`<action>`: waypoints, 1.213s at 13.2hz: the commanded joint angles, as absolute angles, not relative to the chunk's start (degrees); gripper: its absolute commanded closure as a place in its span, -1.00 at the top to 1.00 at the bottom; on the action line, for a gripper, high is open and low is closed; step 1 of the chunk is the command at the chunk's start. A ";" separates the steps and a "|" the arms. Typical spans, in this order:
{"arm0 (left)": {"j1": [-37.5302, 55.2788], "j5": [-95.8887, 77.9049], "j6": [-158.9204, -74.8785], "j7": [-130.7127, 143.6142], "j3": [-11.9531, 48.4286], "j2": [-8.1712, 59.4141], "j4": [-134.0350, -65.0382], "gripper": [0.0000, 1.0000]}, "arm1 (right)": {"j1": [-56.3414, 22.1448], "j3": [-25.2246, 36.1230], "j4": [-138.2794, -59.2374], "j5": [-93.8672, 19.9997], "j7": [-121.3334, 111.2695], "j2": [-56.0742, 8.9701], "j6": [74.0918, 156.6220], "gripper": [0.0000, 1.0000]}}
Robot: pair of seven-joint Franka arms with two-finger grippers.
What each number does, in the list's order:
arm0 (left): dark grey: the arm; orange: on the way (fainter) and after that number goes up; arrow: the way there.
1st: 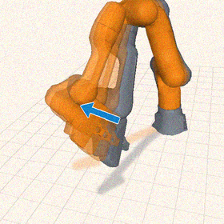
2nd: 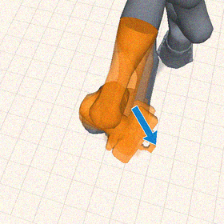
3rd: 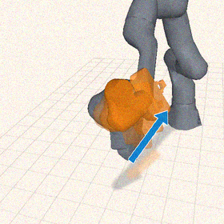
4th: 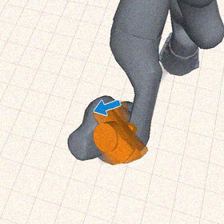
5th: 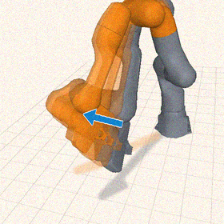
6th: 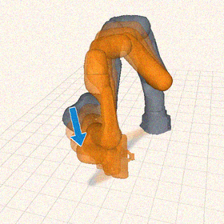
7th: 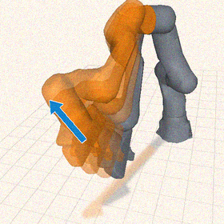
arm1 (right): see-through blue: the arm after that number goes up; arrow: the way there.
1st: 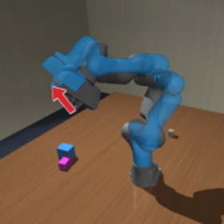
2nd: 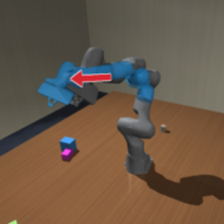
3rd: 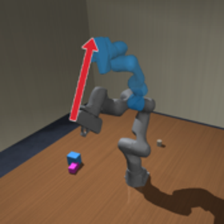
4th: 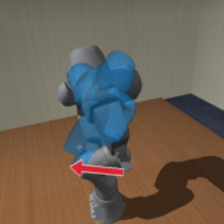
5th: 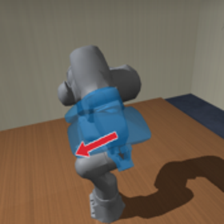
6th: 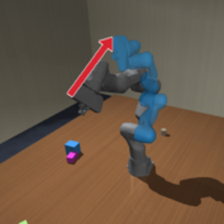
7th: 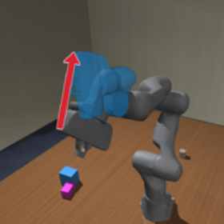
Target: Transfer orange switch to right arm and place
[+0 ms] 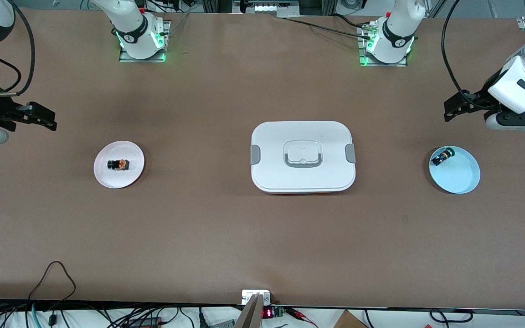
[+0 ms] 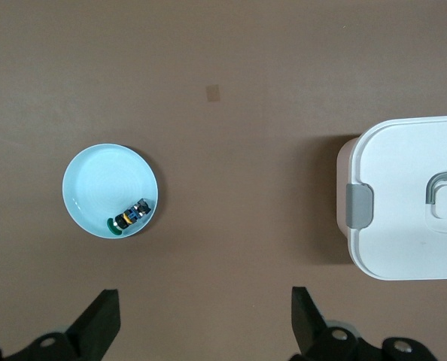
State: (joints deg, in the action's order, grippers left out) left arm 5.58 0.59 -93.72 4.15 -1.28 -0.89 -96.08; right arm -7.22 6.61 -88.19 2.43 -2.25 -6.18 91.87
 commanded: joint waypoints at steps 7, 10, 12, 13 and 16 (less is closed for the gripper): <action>5.27 0.09 -92.55 4.57 -1.14 -0.53 -94.75 1.00 | -7.12 6.50 -92.73 2.55 -1.49 -1.84 93.88 1.00; 5.27 0.09 -92.55 4.66 -1.14 -0.53 -94.75 1.00 | -6.94 6.68 -92.11 -1.48 -1.41 -2.11 93.16 1.00; 5.27 0.09 -92.55 4.66 -1.14 -0.53 -94.75 1.00 | -6.94 6.68 -91.93 -2.37 -1.14 -1.85 93.16 1.00; 5.27 0.09 -92.55 4.66 -1.14 -0.53 -94.75 1.00 | -6.94 6.59 -91.93 -1.68 -1.14 -1.67 93.08 1.00; 5.27 0.09 -92.55 4.66 -1.14 -0.53 -94.75 1.00 | -7.12 6.50 -91.93 0.25 -1.49 -1.67 93.16 1.00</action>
